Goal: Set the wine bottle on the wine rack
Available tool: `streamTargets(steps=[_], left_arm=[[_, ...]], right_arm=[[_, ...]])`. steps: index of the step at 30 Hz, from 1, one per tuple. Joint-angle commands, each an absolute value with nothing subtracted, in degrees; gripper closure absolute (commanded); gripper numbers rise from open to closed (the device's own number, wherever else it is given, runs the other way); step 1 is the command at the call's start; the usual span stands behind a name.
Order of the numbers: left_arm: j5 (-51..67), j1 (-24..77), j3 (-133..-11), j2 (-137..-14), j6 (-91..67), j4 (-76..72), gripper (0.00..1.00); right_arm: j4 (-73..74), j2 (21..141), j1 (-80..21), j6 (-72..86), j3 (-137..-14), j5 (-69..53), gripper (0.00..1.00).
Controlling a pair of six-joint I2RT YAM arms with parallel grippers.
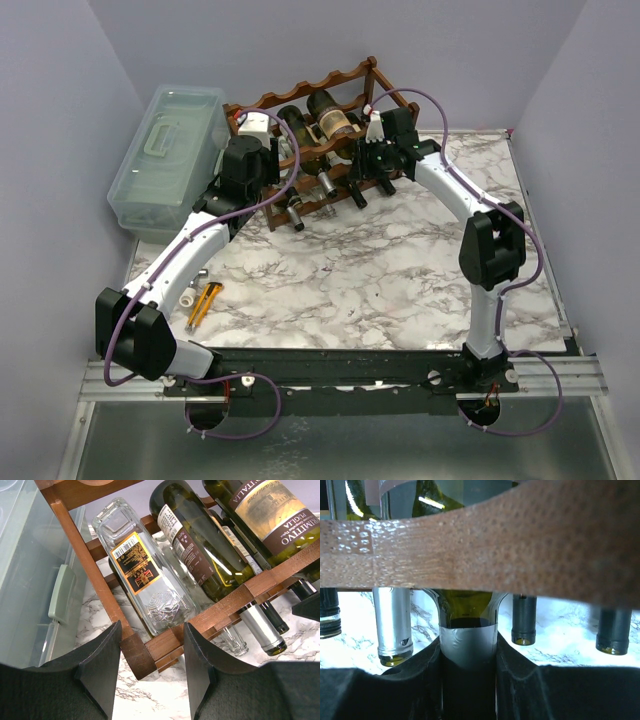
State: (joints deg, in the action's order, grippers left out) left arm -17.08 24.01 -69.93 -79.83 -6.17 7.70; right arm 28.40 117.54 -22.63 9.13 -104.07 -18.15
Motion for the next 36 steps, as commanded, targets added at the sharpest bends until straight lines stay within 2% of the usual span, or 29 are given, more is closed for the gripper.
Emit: streamTargets(steps=[1, 7, 14, 18, 24, 36], left_arm=[[-14.59, 24.38, -68.51, -81.18, -4.43, 11.43, 0.7], [-14.31, 24.35, -68.55, -81.18, -4.54, 11.43, 0.7], [-14.04, 24.35, -68.56, -81.41, -4.36, 11.47, 0.71], [-14.02, 24.35, -68.64, -81.44, -4.46, 11.43, 0.71], [-13.99, 24.35, -68.52, -81.54, -4.26, 11.43, 0.72], [-13.57, 24.36, -68.56, -81.23, -4.33, 11.43, 0.74]], right_arm=[[20.55, 118.79, -22.47, 11.95, -102.71, -19.36, 0.99], [22.38, 117.63, -22.42, 11.03, -102.91, -19.17, 0.99], [20.99, 113.19, -22.49, 12.42, -97.42, -18.74, 0.99], [14.86, 109.61, -22.49, 15.12, -91.53, -19.09, 1.0], [12.84, 114.03, -22.45, 15.55, -94.97, -19.17, 1.0], [10.03, 115.65, -22.49, 16.95, -97.86, -18.94, 0.99]])
